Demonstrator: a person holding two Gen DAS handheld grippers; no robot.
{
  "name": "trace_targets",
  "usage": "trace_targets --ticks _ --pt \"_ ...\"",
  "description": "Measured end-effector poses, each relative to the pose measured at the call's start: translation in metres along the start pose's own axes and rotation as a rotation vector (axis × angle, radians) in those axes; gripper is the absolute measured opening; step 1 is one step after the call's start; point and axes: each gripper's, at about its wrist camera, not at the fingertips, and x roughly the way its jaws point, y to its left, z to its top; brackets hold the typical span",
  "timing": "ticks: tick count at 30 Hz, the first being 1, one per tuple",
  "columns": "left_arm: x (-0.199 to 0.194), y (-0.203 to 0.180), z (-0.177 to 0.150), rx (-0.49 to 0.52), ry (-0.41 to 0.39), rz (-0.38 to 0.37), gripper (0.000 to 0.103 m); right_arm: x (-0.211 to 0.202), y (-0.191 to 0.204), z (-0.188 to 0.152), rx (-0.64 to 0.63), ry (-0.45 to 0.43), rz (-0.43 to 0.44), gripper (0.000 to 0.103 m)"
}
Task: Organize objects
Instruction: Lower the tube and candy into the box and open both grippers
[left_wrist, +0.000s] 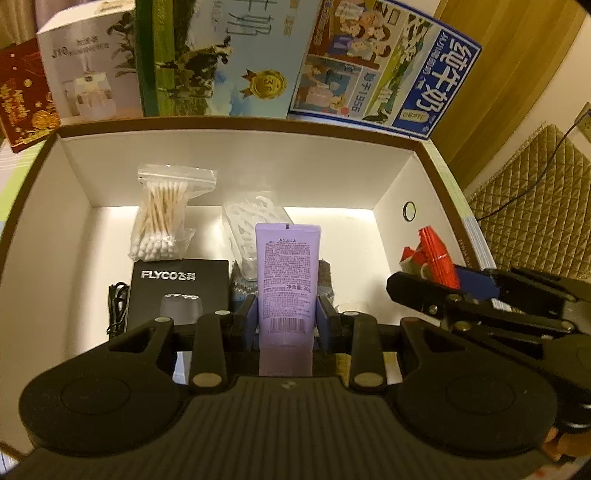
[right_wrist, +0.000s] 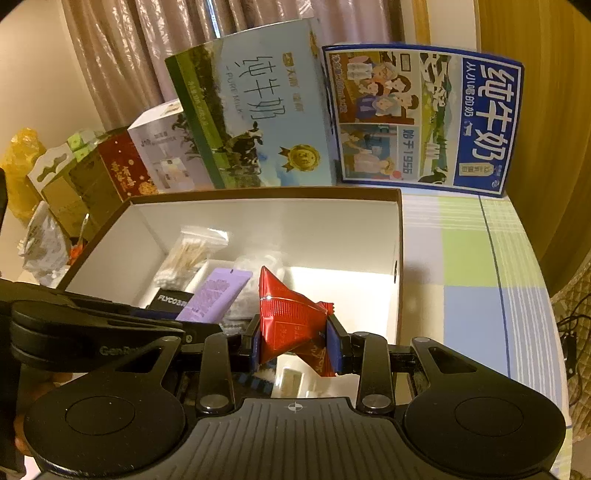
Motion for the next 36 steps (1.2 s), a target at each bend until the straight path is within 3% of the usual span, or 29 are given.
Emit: trace_targets --ticks 4,22,24,26,30,36 --pt "0.003 0.003 0.004 0.012 -0.004 0.008 0.036 0.004 -0.002 0.003 -0.003 0.003 -0.006 0.032" --pt "-0.008 0.023 0.011 0.028 -0.036 0.053 0.05 0.019 0.004 0.011 -0.042 -0.003 -0.041 0.032" --pt "-0.009 0.025 0.011 0.027 -0.038 0.059 0.057 0.019 0.007 0.013 -0.069 -0.032 -0.05 0.04" --pt "-0.012 0.026 0.01 0.03 -0.044 0.062 0.06 0.017 0.009 0.016 -0.077 -0.057 -0.075 0.068" --pt "-0.019 0.028 0.009 0.044 -0.056 0.072 0.072 0.009 0.011 0.017 -0.077 -0.082 -0.058 0.071" --pt "-0.032 0.03 0.007 0.058 -0.055 0.075 0.084 0.0 0.014 0.007 -0.067 -0.053 -0.036 0.086"
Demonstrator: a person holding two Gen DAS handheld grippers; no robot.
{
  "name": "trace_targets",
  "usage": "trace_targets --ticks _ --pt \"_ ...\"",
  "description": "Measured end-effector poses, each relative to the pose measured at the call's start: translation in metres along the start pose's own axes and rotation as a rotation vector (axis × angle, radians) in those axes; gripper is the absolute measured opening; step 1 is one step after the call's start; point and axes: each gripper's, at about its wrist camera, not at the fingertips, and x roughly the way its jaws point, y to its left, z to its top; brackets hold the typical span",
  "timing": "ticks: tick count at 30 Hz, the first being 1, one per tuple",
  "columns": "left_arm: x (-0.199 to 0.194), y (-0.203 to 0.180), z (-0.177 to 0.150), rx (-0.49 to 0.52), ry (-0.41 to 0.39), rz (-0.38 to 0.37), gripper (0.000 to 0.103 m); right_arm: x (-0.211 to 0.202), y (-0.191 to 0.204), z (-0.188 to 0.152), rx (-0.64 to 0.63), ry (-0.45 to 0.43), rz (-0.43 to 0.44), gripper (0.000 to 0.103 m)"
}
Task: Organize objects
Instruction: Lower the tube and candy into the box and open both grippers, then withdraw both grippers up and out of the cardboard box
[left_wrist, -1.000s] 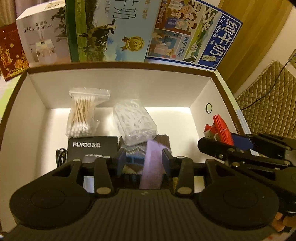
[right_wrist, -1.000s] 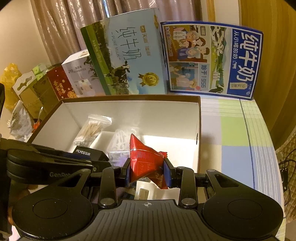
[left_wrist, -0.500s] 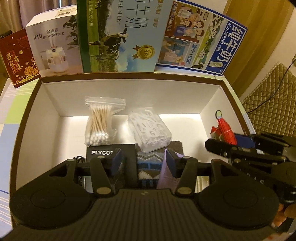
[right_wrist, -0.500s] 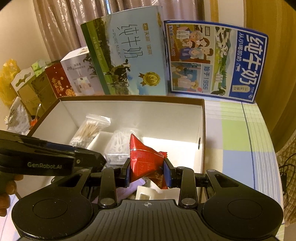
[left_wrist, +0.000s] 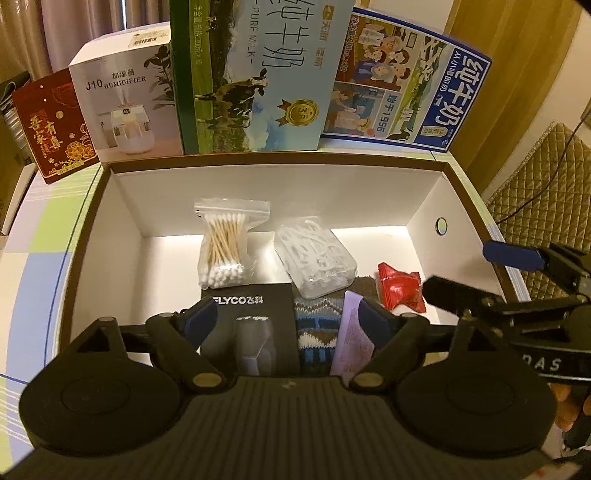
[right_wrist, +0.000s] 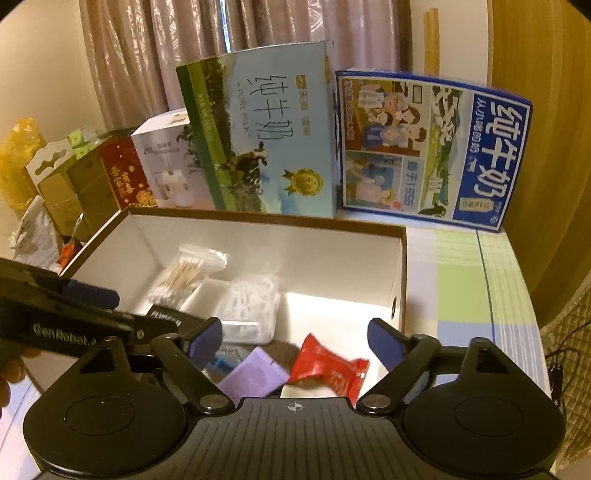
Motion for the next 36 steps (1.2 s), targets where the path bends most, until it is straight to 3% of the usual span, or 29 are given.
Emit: trace_targets --ticks 8,36 --pt "-0.022 0.002 -0.009 0.001 0.0 0.013 0.087 -0.023 -0.001 -0.013 0.062 0.01 0.009 0.094" --pt "-0.112 -0.016 -0.08 -0.018 -0.021 -0.033 0.093 -0.118 0.031 -0.059 0.133 -0.022 0.012 0.096"
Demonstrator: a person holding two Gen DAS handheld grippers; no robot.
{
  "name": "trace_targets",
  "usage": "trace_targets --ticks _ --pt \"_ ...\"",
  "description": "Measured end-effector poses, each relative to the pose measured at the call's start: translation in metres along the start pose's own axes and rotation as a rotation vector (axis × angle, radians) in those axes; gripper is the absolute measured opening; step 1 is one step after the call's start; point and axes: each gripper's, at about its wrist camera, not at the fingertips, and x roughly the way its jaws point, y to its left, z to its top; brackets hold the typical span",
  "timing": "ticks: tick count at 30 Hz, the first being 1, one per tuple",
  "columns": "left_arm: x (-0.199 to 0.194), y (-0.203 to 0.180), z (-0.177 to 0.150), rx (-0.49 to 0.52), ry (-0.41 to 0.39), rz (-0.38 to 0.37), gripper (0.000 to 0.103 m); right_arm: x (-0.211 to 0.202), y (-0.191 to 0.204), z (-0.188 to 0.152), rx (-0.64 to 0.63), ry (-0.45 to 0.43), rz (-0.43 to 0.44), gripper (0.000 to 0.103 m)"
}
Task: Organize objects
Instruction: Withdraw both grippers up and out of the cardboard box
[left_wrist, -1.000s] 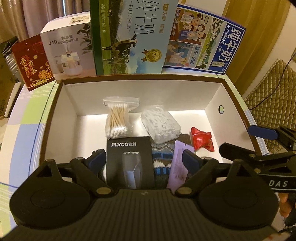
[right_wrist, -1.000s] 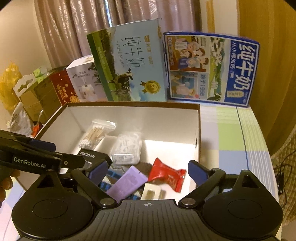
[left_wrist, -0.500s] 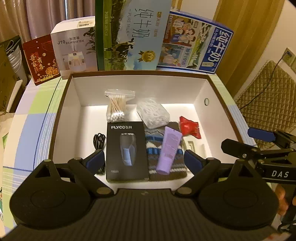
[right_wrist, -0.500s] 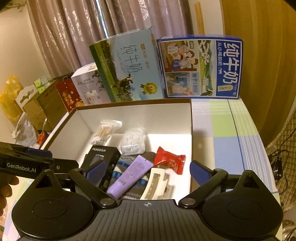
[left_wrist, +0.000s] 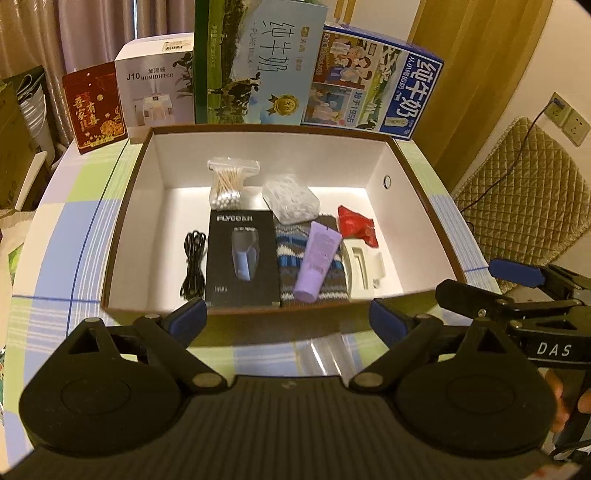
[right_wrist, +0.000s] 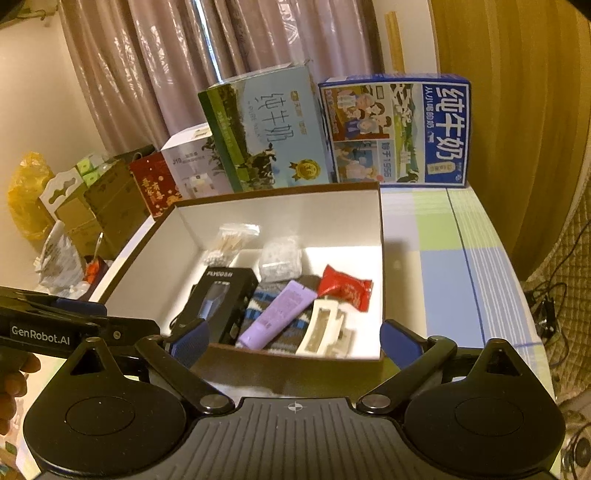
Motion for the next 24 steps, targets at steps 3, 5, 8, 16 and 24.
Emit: trace_targets --ticks 3,5,8,16,24 --pt "-0.006 -0.001 -0.011 0.002 0.006 0.0 0.093 -0.007 0.002 -0.01 0.001 0.011 -0.008 0.096" --pt "-0.009 -0.001 -0.017 -0.001 0.011 0.0 0.094 -0.012 0.003 -0.018 0.003 0.022 -0.012 0.096" --pt "-0.012 -0.001 -0.027 -0.004 0.021 0.003 0.096 -0.018 0.004 -0.029 0.007 0.04 -0.014 0.097" --pt "-0.015 -0.002 -0.051 -0.016 0.064 0.013 0.098 -0.028 0.004 -0.056 0.015 0.097 -0.026 0.097" --pt "-0.014 -0.004 -0.07 -0.02 0.099 0.026 0.098 -0.027 0.005 -0.076 0.0 0.161 -0.046 0.097"
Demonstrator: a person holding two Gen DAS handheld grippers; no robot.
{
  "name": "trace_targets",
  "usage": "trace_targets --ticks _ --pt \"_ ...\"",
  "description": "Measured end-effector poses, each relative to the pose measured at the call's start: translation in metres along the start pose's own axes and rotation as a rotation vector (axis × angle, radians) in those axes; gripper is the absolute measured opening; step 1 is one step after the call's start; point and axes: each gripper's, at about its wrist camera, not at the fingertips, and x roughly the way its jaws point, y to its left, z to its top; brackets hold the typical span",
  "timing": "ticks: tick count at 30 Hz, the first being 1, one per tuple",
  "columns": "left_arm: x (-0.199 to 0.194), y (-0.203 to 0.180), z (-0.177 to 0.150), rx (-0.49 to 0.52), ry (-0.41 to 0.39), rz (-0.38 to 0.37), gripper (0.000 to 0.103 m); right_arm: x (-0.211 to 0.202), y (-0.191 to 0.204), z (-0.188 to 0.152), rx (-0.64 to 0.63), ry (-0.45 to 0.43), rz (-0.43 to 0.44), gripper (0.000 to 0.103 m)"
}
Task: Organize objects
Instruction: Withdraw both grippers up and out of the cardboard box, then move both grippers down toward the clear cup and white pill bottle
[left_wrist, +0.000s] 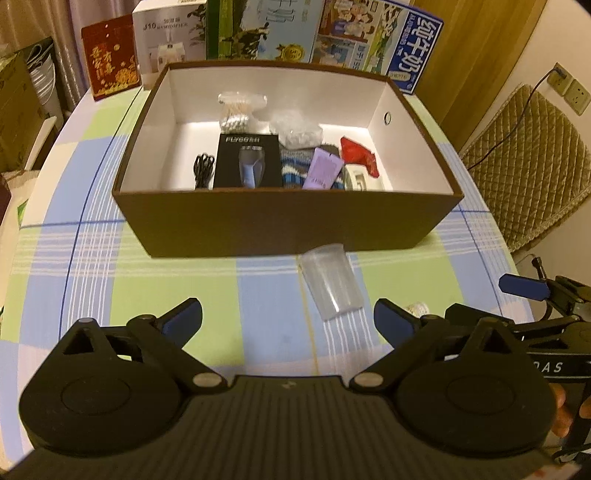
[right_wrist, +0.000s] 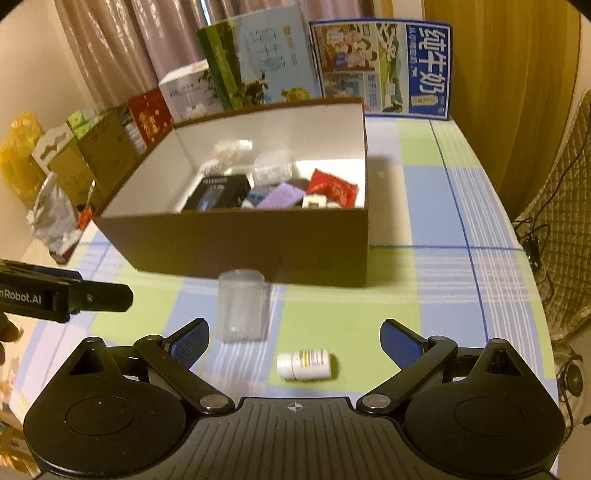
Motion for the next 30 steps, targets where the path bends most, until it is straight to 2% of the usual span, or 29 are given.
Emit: trace_targets --ticks 15,28,30 --pt "0.012 -0.001 -0.022 -0.01 0.072 0.015 0.098 0.02 0.0 -0.018 -0.016 0.111 -0.008 0.097" --pt "0.018 -0.002 -0.022 -0.012 0.077 0.025 0.098 0.032 -0.004 -0.022 -0.026 0.118 -0.016 0.096" --pt "0.02 -0.003 -0.021 -0.011 0.077 0.023 0.098 0.036 -0.004 -0.022 -0.033 0.118 -0.014 0.091"
